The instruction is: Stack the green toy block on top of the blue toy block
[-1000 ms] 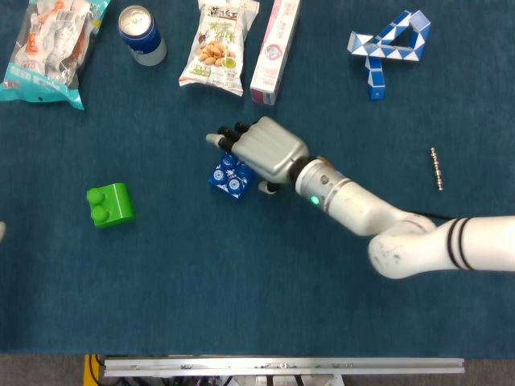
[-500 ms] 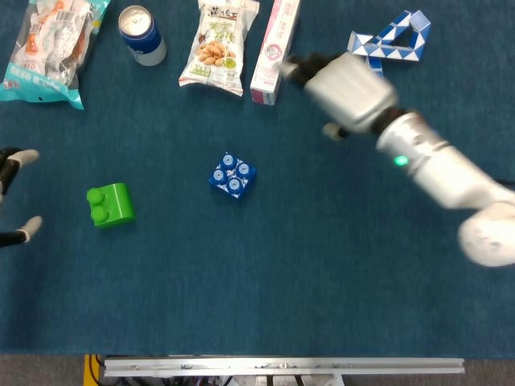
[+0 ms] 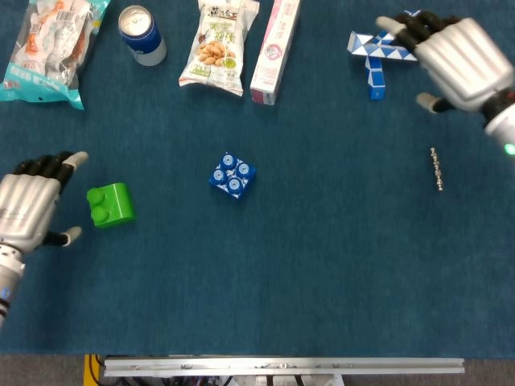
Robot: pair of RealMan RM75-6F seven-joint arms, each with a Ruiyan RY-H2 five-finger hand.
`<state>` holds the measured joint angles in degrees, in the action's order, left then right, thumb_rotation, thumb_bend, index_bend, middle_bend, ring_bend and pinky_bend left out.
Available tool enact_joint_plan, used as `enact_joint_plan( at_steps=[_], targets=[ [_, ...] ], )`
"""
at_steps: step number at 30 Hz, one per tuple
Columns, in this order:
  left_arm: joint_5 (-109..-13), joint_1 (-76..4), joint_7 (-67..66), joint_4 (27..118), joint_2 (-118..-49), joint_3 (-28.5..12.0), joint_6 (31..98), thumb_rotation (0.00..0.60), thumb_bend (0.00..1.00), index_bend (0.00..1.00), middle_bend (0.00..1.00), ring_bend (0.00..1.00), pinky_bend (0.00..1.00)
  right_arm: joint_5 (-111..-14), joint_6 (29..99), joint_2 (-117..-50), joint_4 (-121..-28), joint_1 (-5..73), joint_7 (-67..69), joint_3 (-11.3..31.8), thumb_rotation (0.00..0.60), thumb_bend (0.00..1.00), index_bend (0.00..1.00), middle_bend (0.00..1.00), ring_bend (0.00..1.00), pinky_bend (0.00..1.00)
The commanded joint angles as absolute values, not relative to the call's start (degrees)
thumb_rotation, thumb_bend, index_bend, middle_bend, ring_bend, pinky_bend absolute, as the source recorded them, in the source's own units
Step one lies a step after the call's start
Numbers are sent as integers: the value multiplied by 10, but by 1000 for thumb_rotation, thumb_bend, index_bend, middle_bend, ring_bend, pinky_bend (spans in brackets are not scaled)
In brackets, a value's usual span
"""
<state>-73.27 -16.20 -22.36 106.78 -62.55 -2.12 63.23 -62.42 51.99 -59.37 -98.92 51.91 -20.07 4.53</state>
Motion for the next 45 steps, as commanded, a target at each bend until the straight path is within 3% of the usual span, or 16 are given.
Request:
enact_joint_plan(
  at_steps=[1, 24, 45],
  targets=[
    [-701, -178, -257, 1060, -651, -23, 621, 600, 152, 114, 157, 155, 191, -640, 523, -581, -988, 505, -185, 42, 600, 158, 0, 173, 179, 372],
    [-502, -228, -394, 1056, -742, -25, 652, 600, 152, 80, 136, 148, 191, -716, 522, -558, -959, 443, -97, 48, 600, 159, 0, 181, 179, 372],
    [-430, -259, -427, 1029, -797, -24, 688, 600, 152, 200, 238, 192, 225, -745, 517, -548, -948, 420, -61, 64, 600, 158, 0, 189, 179, 372]
  ],
)
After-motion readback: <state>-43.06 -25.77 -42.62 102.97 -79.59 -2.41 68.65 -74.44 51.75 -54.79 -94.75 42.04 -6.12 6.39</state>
